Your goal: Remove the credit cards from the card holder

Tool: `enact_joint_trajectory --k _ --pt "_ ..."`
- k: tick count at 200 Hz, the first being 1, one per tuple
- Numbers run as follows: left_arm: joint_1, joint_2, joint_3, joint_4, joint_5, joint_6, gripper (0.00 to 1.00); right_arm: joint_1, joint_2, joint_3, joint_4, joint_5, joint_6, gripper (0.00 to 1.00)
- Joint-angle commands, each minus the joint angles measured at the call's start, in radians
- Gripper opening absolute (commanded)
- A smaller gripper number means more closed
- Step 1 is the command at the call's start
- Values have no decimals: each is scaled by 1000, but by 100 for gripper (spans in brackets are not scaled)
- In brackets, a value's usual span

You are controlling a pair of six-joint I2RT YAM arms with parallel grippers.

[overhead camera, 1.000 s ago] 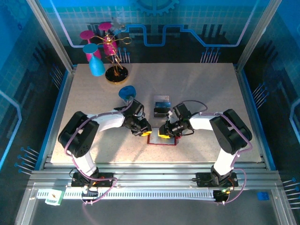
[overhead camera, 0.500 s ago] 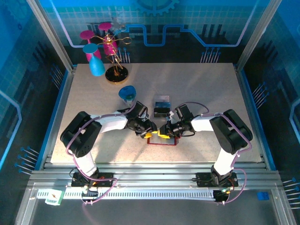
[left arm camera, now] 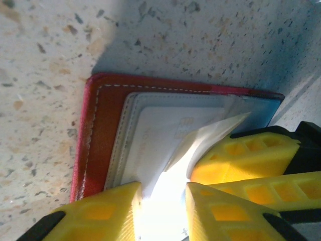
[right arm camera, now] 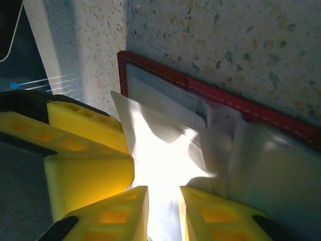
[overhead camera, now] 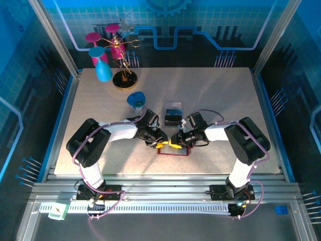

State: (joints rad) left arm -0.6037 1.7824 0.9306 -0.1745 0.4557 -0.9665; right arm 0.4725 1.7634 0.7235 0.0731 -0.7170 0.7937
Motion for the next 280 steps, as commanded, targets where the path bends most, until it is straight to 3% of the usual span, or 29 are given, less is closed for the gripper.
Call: enact_joint_trajectory --k 1,58,109,186,242,280 --pt "-13 23 1 22 29 -18 25 -8 16 -29 -50 21 10 23" --pt "-15 15 3 14 23 -17 9 -9 -16 -24 -60 22 19 23" --pt "-15 -7 17 -18 10 8 3 -33 -146 29 -193 43 -9 28" --pt "-16 -91 64 -153 -46 70 1 -169 -323 94 -451 96 -133 30" --pt "-15 -148 59 -196 -77 71 1 -212 -331 91 -481 88 -160 30" --pt "-30 -124 80 -187 -41 77 5 -216 -330 96 -487 87 -165 30"
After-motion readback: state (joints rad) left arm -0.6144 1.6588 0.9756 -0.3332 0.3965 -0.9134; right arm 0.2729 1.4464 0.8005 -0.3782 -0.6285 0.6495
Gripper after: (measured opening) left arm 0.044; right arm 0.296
